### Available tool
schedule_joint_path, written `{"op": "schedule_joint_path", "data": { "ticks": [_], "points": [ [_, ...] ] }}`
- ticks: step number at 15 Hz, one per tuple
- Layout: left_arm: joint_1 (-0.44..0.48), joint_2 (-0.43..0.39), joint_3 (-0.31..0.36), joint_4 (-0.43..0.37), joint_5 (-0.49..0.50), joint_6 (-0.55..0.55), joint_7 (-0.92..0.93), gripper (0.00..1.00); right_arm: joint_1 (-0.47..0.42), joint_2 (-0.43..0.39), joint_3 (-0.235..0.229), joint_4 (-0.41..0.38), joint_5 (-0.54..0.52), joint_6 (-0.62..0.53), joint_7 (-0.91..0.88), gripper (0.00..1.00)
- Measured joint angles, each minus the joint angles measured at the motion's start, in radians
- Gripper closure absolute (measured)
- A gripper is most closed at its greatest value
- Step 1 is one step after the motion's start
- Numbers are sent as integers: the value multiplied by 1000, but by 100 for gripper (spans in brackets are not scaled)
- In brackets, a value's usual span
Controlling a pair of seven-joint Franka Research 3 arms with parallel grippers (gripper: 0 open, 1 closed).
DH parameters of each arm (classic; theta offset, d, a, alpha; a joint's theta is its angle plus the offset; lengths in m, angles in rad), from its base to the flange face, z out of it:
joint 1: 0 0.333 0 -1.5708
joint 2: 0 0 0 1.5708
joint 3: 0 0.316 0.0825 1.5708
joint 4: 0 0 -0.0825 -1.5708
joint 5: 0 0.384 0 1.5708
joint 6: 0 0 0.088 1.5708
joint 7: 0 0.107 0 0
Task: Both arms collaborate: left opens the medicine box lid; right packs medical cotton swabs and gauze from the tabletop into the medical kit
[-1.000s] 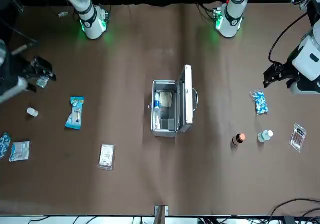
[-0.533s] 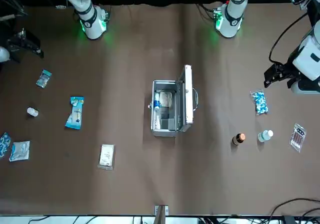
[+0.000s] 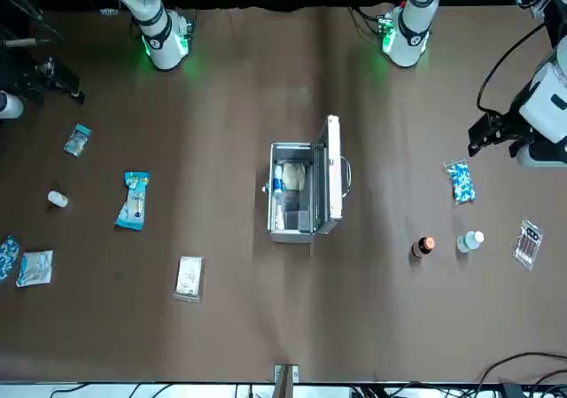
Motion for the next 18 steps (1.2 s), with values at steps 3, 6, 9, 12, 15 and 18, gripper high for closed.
{"op": "schedule_joint_path", "data": {
  "ticks": [3,6,9,12,15,18],
  "points": [
    [0,-6,0,0,0,0,0,0,0,1,-1,-30,-5,33,1,1],
    [0,-7,0,0,0,0,0,0,-6,1,-4,-82,-6,122,2,1],
    [1,-7,0,0,0,0,0,0,-20,4,-10,-181,-7,239,1,1],
    [1,-7,0,0,0,0,0,0,-51,9,-11,-255,-7,302,1,1],
    [1,-7,1,-1,0,0,0,0,-82,36,-11,-312,-7,368,1,1],
    [1,-7,1,-2,0,0,0,0,-98,99,-11,-388,-7,483,0,1]
  ]
}}
